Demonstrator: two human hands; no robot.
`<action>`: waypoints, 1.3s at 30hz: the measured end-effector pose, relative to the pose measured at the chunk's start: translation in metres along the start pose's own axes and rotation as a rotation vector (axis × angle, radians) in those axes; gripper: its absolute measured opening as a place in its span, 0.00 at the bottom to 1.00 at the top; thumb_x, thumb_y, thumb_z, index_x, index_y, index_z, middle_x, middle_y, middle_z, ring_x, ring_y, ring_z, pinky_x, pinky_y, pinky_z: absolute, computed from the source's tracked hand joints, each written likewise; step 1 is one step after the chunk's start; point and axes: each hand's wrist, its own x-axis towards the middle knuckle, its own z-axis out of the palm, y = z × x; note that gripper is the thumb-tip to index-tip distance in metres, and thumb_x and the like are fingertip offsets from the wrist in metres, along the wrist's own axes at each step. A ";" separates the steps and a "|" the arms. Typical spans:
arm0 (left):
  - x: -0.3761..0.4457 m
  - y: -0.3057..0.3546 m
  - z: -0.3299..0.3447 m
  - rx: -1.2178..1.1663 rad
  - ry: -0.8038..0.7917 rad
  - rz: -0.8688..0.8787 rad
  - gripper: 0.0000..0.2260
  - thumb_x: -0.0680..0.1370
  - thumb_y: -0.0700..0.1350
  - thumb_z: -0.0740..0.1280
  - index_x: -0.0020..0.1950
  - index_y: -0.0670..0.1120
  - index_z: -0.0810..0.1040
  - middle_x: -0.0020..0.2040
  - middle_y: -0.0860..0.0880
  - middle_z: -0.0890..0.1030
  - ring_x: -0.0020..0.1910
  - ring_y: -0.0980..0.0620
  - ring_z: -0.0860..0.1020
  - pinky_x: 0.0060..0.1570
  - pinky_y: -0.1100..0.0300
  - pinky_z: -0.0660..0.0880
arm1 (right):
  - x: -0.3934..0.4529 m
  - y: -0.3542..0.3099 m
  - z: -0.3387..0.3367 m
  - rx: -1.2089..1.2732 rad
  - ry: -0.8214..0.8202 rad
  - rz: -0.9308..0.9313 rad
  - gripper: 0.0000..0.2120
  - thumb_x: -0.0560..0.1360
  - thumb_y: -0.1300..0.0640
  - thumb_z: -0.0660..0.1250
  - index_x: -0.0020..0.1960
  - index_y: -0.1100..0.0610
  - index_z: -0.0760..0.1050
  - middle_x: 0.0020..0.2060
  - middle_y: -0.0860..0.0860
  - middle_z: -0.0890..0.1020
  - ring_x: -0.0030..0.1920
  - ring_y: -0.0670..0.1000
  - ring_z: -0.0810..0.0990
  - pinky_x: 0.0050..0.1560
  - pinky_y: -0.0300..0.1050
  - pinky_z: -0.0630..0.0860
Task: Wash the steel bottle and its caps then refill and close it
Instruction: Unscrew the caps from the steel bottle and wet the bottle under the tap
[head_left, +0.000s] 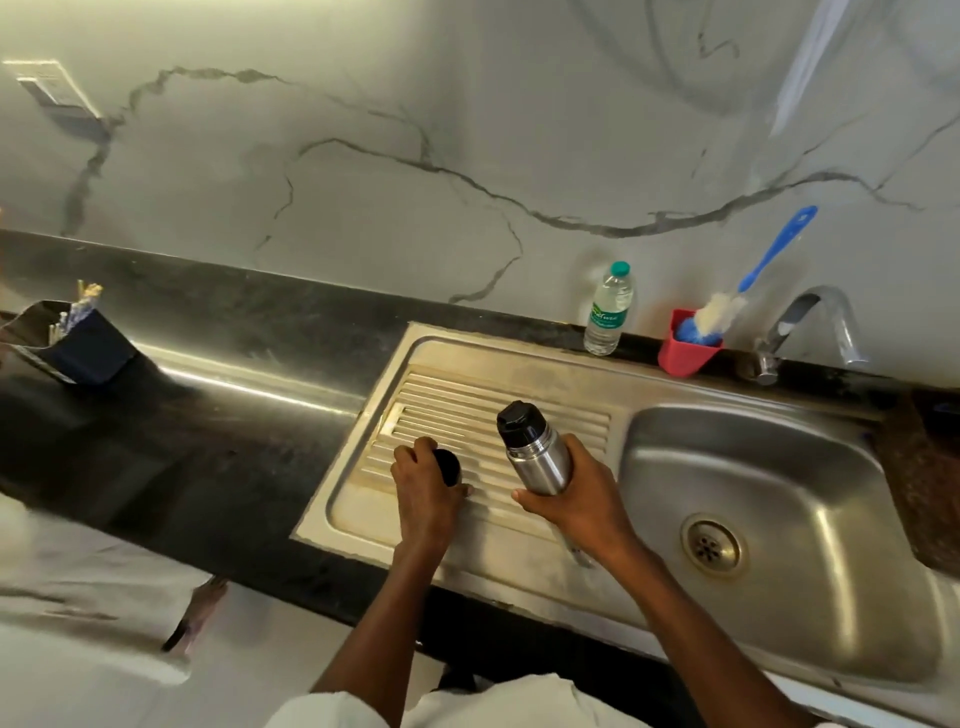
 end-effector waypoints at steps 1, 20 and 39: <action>0.000 -0.004 0.004 0.004 -0.011 0.006 0.35 0.67 0.42 0.85 0.70 0.45 0.72 0.65 0.42 0.71 0.63 0.42 0.72 0.61 0.52 0.73 | 0.000 -0.001 0.000 0.001 -0.002 0.002 0.31 0.60 0.44 0.84 0.57 0.45 0.74 0.46 0.42 0.83 0.44 0.43 0.81 0.44 0.51 0.80; -0.004 0.185 -0.031 -0.788 -0.622 0.422 0.17 0.83 0.46 0.68 0.71 0.44 0.77 0.67 0.45 0.81 0.66 0.54 0.79 0.63 0.55 0.77 | -0.004 0.023 -0.073 0.221 0.168 0.166 0.30 0.62 0.53 0.84 0.60 0.45 0.76 0.49 0.44 0.85 0.46 0.41 0.83 0.45 0.38 0.79; -0.061 0.288 0.038 -0.891 -0.324 0.105 0.22 0.63 0.49 0.81 0.56 0.53 0.83 0.52 0.50 0.87 0.52 0.51 0.85 0.55 0.53 0.82 | -0.018 0.032 -0.141 -0.102 0.444 0.315 0.28 0.59 0.42 0.81 0.53 0.40 0.69 0.41 0.39 0.80 0.42 0.46 0.81 0.42 0.46 0.78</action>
